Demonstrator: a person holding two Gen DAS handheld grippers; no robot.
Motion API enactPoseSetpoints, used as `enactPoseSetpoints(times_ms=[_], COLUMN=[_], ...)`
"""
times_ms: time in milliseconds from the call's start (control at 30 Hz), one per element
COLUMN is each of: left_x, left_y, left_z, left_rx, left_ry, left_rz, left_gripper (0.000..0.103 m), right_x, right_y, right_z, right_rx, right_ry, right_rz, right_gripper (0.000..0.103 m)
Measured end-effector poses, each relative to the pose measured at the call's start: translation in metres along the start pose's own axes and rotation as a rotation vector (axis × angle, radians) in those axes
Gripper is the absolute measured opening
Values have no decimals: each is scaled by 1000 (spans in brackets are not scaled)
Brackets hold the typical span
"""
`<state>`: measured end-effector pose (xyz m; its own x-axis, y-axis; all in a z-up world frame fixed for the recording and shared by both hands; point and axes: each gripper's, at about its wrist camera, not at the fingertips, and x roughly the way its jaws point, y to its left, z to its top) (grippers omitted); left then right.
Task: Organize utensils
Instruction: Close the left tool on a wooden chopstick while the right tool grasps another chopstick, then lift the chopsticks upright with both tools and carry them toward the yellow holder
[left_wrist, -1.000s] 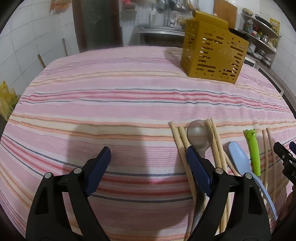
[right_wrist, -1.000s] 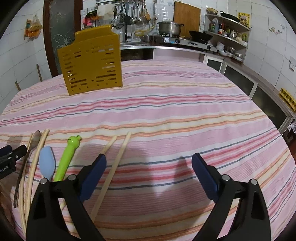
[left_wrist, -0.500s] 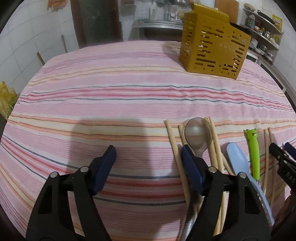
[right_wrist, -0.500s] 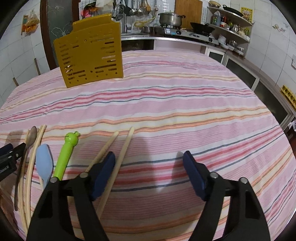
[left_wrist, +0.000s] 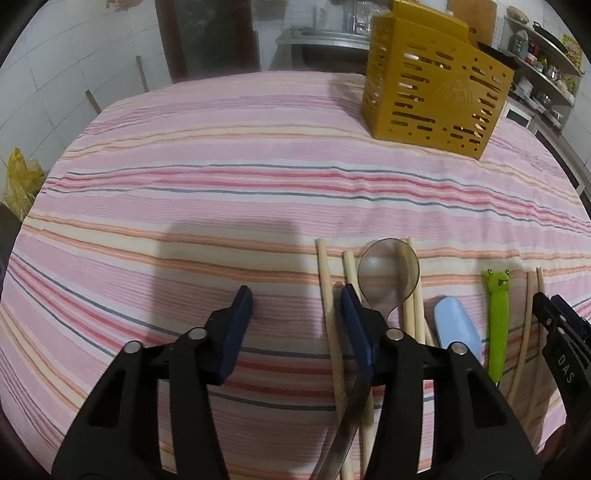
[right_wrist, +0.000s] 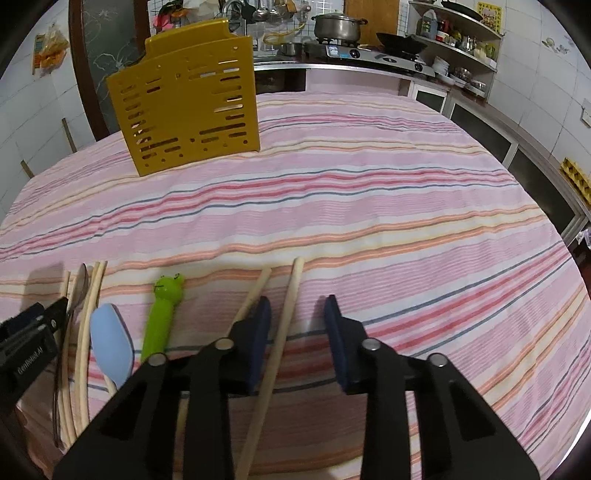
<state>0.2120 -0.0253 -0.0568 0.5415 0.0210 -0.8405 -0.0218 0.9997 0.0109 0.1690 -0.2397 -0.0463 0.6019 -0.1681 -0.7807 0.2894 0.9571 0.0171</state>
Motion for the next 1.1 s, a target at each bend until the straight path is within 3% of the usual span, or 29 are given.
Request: enactPoseSetpoints(times_ms=[167,400,600,800,1100], left_x=[6,7,-1,-26,-101], left_y=[-1,6,4,5,6], left_z=[9,16,20,22,31], left_rx=[1,-9,3,8,34], left_ry=[20,20,-13,-106,-364], left_rz=[-24,-76,-100,-116,-120], left_gripper=[36,8,6,6,5], right_x=[6,8,-2,-24,-68], right_y=[-2,-7,-7,-13,-22], right_z=[6,13,17,24,44], right_rx=[28,47,50,61,47], right_ry=[11,13,-24,-103,-276], right_rz=[11,50,78,115,171], right_gripper=[15,8,7,7,6])
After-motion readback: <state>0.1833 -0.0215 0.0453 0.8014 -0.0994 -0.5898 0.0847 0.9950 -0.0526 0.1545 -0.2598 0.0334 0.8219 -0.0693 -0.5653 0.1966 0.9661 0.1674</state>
